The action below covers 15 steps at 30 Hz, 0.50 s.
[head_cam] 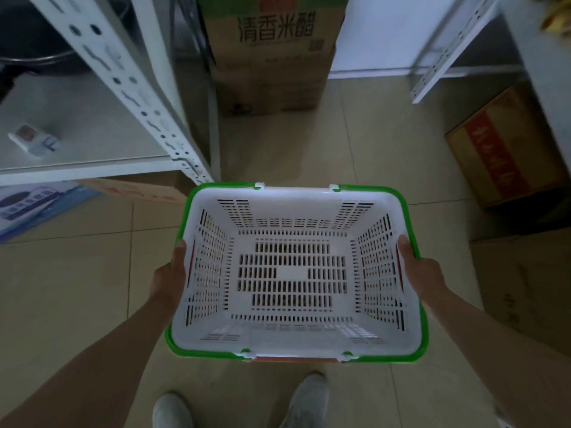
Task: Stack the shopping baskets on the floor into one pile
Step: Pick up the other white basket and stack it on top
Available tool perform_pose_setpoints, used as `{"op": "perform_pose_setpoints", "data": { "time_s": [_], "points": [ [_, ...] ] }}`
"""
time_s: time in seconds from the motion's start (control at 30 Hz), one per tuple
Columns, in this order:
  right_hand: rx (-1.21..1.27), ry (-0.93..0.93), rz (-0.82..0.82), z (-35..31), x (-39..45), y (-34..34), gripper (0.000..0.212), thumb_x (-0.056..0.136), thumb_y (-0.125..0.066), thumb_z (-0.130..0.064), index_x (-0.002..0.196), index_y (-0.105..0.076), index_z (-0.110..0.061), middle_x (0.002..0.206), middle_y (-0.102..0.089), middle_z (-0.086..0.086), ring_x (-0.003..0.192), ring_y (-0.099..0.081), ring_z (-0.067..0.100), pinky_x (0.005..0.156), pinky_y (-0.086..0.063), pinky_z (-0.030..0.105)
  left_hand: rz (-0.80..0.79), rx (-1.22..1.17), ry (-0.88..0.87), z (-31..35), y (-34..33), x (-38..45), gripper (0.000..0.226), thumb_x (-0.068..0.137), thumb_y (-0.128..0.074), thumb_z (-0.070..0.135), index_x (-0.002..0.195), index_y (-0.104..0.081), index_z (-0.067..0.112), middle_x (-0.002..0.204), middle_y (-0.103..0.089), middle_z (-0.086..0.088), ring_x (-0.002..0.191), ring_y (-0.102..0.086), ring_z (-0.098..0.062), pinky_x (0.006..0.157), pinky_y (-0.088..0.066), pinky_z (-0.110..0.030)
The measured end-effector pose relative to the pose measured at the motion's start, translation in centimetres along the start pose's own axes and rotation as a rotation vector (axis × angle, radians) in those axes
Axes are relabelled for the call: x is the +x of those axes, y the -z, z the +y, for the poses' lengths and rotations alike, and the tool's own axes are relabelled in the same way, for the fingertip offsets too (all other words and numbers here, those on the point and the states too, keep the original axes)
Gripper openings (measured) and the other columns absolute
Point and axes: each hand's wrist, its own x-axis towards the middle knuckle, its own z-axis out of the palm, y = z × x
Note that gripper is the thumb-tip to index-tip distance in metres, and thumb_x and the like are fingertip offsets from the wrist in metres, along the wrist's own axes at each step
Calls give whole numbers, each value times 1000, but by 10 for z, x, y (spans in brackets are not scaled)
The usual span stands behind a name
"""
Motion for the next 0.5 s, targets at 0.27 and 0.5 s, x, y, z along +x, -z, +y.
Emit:
{"op": "perform_pose_setpoints", "data": {
  "time_s": [0.27,0.5],
  "points": [
    [58,13,101,-34,53,80,84,75,-37,-85,76,-58,-3,76,-61,17,66,-59,29,61,-46,35,-62,-63,-58,93,-57,3,92,85,-30,77,122,-61,-2,122,-63,-28,112,-62,-42,98,-49,-45],
    [111,141,177,-104,106,97,78,88,-43,-67,126,-56,1,123,-59,23,112,-57,37,100,-43,47,-12,-170,-89,173,-85,41,89,75,-36,84,113,-64,8,111,-67,-20,100,-63,-35,95,-50,-47]
  ]
}}
